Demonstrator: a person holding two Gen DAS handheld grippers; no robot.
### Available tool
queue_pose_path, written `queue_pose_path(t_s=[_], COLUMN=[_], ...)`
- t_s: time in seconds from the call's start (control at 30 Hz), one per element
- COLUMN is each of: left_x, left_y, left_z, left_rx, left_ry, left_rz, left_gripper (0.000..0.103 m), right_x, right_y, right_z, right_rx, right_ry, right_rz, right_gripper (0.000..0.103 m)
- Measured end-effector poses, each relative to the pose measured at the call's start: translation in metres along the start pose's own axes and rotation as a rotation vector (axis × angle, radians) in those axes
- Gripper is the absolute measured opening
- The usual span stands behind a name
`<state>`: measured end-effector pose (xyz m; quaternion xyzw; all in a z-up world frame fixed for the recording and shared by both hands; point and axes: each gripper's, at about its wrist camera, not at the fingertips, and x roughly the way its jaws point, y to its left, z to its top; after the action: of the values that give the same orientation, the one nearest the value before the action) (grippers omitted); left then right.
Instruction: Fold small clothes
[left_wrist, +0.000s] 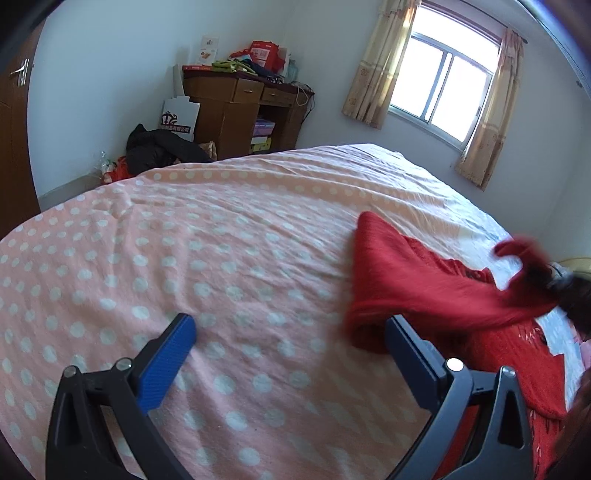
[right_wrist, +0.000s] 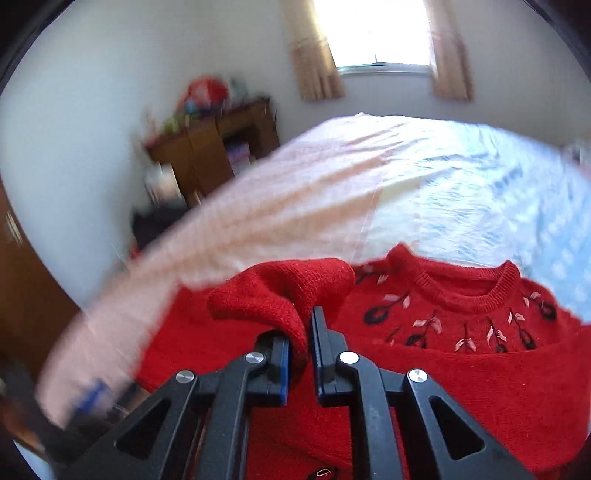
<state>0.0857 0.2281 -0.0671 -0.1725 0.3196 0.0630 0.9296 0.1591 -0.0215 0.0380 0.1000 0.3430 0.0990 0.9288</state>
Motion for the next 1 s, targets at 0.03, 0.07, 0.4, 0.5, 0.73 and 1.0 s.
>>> queue_pose_path(t_s=[0.03,0.07,0.4,0.5,0.73,1.0], left_x=[0.0,0.001,0.006,0.008,0.008,0.008], left_y=[-0.001,0.0,-0.003,-0.005,-0.009,-0.01], left_z=[0.0,0.001,0.0,0.0,-0.002,-0.003], left_rx=[0.001,0.001,0.024,0.034,0.05,0.058], left_ry=[0.001,0.0,0.007,0.009,0.016,0.017], left_rz=[0.002,0.002,0.034,0.046,0.067,0.079], left_gripper=[0.103,0.103,0.103,0.103,0.103,0.103], right_x=[-0.009,-0.021,-0.086,-0.089,-0.08,-0.15], right_y=[-0.009,-0.02,-0.126,-0.166,-0.227,-0.253], right_z=[0.006,0.013,-0.005,-0.039,-0.101,-0.117], right_rx=[0.034,0.068,0.245,0.337,0.559,0.593], right_ry=[-0.023,-0.052,-0.158,-0.132,-0.051,-0.15], right_rz=[0.018,0.039,-0.023,-0.047,0.03,-0.195], right_gripper=[0.01,0.01,0.01,0.01,0.012,0.043])
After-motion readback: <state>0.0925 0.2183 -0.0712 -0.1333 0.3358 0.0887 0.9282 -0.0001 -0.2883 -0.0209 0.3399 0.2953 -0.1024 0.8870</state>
